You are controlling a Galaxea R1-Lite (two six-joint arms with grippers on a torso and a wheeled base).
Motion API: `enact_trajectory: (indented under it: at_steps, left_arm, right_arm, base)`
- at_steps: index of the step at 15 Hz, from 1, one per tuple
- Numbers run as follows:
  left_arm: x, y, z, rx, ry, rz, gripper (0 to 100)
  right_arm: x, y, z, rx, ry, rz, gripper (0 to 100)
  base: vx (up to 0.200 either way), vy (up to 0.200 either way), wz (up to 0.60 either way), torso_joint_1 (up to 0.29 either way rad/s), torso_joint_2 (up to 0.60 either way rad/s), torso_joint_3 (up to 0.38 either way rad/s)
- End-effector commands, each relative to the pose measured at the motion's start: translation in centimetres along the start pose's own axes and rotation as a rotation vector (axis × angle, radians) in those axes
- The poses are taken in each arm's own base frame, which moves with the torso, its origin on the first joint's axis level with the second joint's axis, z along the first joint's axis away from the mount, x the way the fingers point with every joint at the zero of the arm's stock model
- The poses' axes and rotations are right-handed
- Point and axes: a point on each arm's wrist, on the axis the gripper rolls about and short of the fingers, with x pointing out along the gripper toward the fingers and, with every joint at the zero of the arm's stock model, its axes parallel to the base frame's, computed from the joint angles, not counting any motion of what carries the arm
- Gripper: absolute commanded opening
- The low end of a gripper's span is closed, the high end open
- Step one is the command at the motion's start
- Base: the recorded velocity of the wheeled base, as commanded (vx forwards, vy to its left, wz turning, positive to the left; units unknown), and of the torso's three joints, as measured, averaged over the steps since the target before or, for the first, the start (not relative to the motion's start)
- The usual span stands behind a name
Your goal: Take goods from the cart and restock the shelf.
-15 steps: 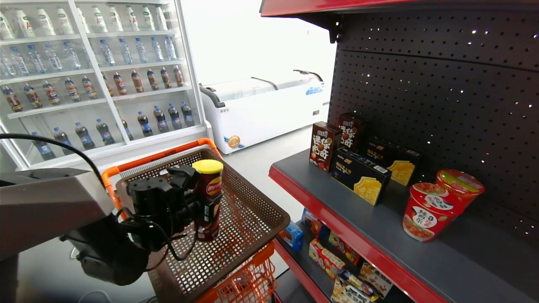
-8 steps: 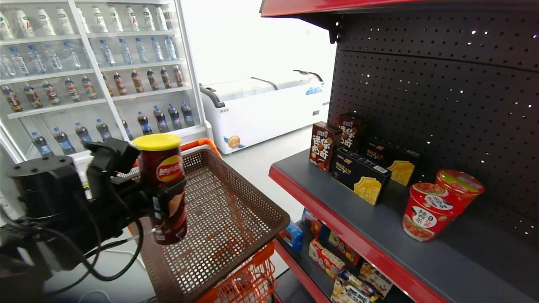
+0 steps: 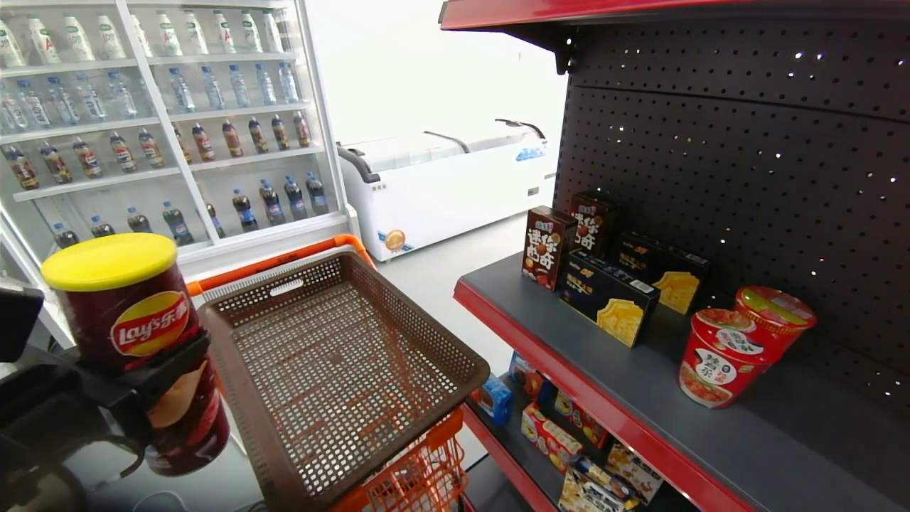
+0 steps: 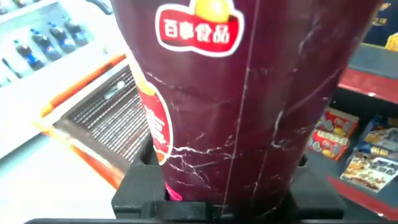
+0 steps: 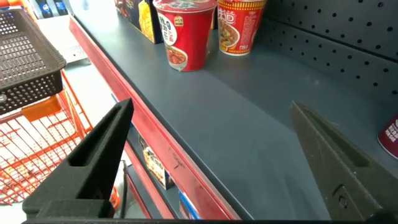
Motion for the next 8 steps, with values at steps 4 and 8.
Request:
enact_trajectory:
  at_steps: [4, 8]
  left_arm:
    - [-7.9, -1.0, -0.6, 0.004, -0.037, 0.12, 0]
    - [-13.4, -2.5, -5.6, -0.057, 0.003, 0.154, 0]
  right_arm:
    - [0.0, 0.0, 0.0, -0.002, 0.0, 0.003, 100]
    - [0.0, 0.0, 0.0, 0.0, 0.0, 0.003, 100]
  base:
    - [0.0, 0.0, 0.0, 0.0, 0.0, 0.0]
    - [0.0, 0.0, -0.15, 0.001, 0.0, 0.001]
